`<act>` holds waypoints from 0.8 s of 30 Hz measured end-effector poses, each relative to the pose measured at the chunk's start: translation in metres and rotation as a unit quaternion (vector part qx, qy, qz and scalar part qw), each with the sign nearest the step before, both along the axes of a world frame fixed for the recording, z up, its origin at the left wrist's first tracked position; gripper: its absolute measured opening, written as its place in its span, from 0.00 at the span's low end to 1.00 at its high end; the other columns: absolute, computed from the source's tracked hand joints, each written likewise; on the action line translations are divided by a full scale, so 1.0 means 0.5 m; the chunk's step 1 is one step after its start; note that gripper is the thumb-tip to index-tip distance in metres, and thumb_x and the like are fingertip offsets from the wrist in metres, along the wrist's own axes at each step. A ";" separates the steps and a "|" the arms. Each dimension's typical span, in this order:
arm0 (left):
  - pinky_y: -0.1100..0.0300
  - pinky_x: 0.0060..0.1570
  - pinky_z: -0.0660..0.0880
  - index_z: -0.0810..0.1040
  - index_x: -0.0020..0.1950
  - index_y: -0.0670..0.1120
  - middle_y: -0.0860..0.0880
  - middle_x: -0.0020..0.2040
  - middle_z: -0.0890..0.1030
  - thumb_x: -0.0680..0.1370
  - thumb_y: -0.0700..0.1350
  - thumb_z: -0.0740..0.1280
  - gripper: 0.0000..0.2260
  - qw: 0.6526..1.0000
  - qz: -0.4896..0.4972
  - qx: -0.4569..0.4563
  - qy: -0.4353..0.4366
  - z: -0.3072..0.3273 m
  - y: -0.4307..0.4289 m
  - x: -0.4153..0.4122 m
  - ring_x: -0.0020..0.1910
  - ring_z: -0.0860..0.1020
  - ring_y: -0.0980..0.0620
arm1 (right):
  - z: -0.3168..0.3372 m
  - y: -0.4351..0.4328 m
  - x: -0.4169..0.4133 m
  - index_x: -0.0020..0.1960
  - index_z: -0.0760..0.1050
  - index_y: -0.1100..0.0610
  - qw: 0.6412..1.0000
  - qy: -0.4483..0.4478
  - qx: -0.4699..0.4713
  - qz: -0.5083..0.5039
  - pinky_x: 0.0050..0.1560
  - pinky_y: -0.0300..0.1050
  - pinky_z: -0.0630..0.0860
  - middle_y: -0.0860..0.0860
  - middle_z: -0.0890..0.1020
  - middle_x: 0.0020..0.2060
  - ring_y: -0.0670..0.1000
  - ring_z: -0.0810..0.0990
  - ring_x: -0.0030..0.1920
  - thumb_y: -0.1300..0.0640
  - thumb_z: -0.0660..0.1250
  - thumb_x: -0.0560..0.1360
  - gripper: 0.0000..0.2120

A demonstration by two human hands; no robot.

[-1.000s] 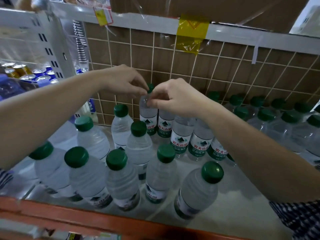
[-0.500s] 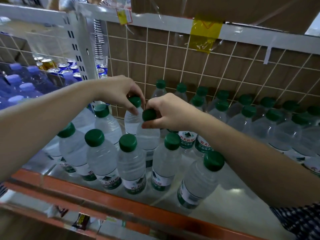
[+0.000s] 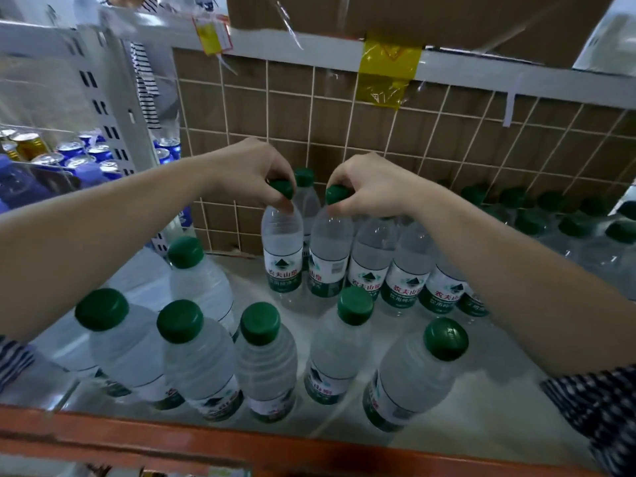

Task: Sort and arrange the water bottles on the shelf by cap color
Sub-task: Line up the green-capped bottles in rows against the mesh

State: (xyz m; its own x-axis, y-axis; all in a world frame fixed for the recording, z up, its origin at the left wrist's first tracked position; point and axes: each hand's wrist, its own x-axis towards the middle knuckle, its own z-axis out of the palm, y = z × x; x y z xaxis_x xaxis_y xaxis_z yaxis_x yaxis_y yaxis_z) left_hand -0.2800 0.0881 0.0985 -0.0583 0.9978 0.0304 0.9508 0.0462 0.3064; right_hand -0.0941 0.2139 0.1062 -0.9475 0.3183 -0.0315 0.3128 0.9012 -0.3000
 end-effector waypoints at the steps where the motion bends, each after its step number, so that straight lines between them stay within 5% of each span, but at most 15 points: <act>1: 0.74 0.34 0.70 0.82 0.52 0.50 0.57 0.38 0.81 0.72 0.51 0.75 0.11 1.000 -0.006 0.000 -0.010 -0.003 0.008 0.000 0.34 0.77 0.66 | -0.002 0.004 -0.003 0.54 0.80 0.56 1.000 -0.014 0.008 -0.003 0.42 0.48 0.81 0.53 0.84 0.41 0.51 0.83 0.39 0.50 0.73 0.72 0.14; 5: 0.69 0.40 0.70 0.82 0.52 0.53 0.58 0.41 0.82 0.71 0.52 0.76 0.11 1.000 -0.020 -0.002 -0.024 -0.022 0.020 0.001 0.39 0.78 0.66 | -0.008 0.005 -0.011 0.60 0.79 0.55 0.999 -0.041 0.033 -0.002 0.44 0.47 0.81 0.51 0.81 0.47 0.51 0.80 0.43 0.55 0.74 0.71 0.18; 8: 0.70 0.39 0.69 0.82 0.51 0.54 0.61 0.40 0.81 0.70 0.52 0.76 0.11 0.999 -0.022 0.022 -0.022 -0.028 0.015 -0.001 0.39 0.78 0.67 | -0.009 0.002 -0.011 0.57 0.80 0.54 0.999 -0.025 0.035 0.003 0.46 0.40 0.72 0.46 0.77 0.48 0.48 0.77 0.48 0.49 0.76 0.70 0.18; 13: 0.73 0.40 0.72 0.82 0.51 0.56 0.62 0.42 0.82 0.69 0.54 0.76 0.12 0.998 -0.039 0.045 -0.024 -0.028 0.019 0.013 0.40 0.79 0.66 | -0.001 -0.003 -0.005 0.56 0.82 0.53 0.998 -0.023 0.045 0.022 0.52 0.42 0.74 0.46 0.77 0.49 0.48 0.76 0.50 0.52 0.77 0.69 0.17; 20: 0.81 0.39 0.69 0.82 0.55 0.52 0.58 0.45 0.82 0.69 0.54 0.76 0.16 0.998 -0.028 0.058 -0.008 -0.043 0.019 0.005 0.41 0.77 0.72 | -0.012 -0.007 -0.006 0.55 0.81 0.51 0.999 -0.014 0.043 0.008 0.47 0.39 0.70 0.45 0.76 0.48 0.47 0.75 0.48 0.56 0.76 0.70 0.14; 24: 0.78 0.38 0.70 0.82 0.55 0.53 0.65 0.42 0.79 0.70 0.54 0.76 0.15 0.998 -0.036 0.052 -0.015 -0.035 0.010 0.004 0.42 0.76 0.75 | -0.008 -0.010 0.003 0.51 0.80 0.47 0.999 -0.019 0.019 0.020 0.43 0.30 0.68 0.38 0.75 0.44 0.41 0.74 0.43 0.58 0.76 0.70 0.13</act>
State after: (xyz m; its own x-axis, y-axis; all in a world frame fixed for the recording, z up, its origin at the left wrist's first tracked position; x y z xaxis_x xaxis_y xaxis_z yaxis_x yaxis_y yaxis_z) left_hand -0.2779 0.0929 0.0810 0.0102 0.9910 0.1333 0.9407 -0.0547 0.3347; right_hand -0.0924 0.2087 0.1020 -0.9578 0.2819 -0.0555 0.2866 0.9236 -0.2545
